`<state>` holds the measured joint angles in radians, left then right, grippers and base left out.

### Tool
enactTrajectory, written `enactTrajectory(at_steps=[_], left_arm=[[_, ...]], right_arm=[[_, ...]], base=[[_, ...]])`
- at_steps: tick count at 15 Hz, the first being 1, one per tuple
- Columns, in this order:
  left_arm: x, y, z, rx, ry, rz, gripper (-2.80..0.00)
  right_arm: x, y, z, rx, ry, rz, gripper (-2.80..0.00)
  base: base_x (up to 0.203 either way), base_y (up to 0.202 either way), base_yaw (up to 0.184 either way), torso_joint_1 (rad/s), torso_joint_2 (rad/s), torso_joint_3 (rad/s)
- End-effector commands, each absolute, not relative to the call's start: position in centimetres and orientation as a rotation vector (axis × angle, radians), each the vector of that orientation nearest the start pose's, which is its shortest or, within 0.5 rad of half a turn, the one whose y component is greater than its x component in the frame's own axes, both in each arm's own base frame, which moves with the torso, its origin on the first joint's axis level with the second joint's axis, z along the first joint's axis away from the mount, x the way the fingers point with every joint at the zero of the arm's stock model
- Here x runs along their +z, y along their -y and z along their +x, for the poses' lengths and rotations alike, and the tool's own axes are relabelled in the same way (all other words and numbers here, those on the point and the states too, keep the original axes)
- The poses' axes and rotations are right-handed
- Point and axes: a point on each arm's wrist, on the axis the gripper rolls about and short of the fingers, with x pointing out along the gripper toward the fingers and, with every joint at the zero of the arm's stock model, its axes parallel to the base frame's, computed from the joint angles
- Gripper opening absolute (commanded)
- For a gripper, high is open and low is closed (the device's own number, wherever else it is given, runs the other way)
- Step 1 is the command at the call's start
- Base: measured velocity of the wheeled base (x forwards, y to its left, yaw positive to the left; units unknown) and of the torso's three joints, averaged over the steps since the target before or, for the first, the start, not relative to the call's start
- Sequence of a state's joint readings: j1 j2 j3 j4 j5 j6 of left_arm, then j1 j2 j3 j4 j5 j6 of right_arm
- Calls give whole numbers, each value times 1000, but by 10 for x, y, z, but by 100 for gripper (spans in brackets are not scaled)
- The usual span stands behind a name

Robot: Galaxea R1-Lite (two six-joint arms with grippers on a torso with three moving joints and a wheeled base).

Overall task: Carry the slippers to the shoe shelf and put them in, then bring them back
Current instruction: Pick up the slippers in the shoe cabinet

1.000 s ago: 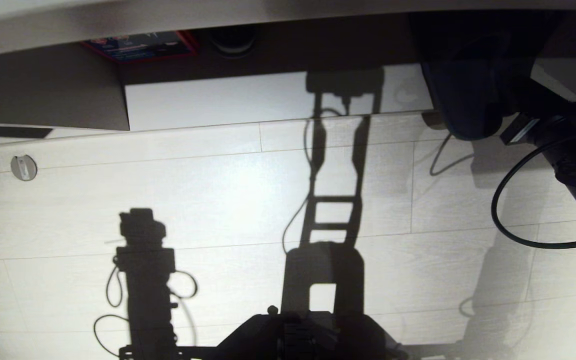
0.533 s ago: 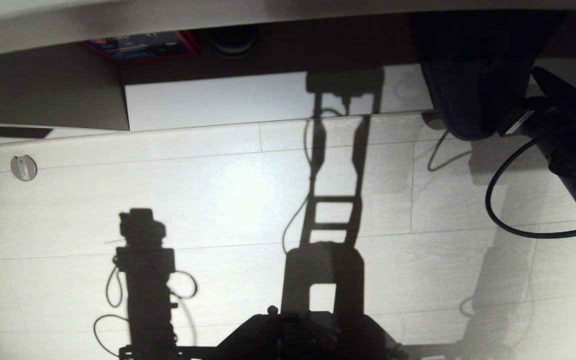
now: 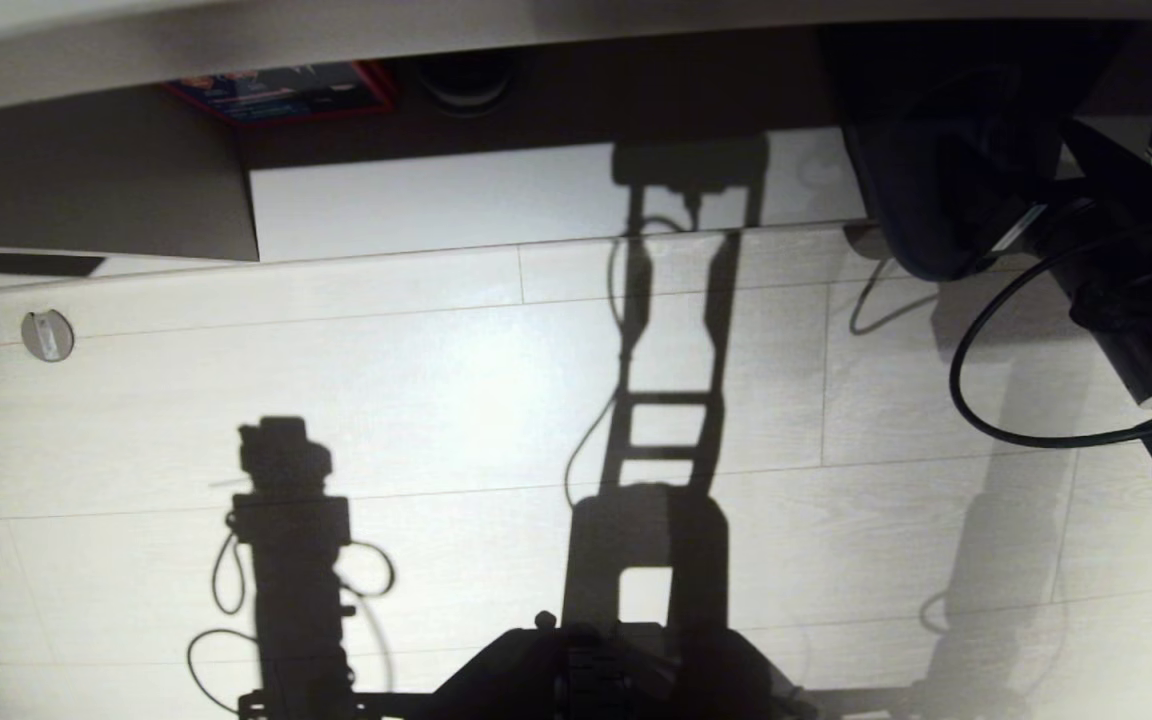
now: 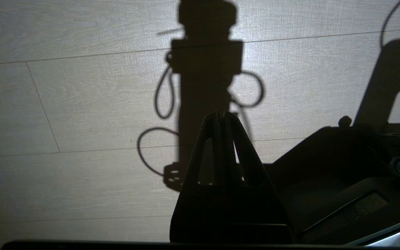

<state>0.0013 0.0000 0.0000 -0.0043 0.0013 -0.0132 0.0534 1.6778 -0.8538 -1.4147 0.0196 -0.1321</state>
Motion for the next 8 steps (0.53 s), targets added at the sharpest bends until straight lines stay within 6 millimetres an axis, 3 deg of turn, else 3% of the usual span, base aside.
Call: enactTrajectory(at_steps=[1, 8], left_arm=[[76, 0, -23, 3, 5, -14, -280], [76, 0, -23, 3, 5, -14, -280]], right_arm=[[279, -17, 302, 36, 608, -104, 0], [291, -18, 324, 45, 666, -64, 0]], base=[[0, 0, 0, 0, 0, 0], [0, 0, 0, 0, 0, 0]])
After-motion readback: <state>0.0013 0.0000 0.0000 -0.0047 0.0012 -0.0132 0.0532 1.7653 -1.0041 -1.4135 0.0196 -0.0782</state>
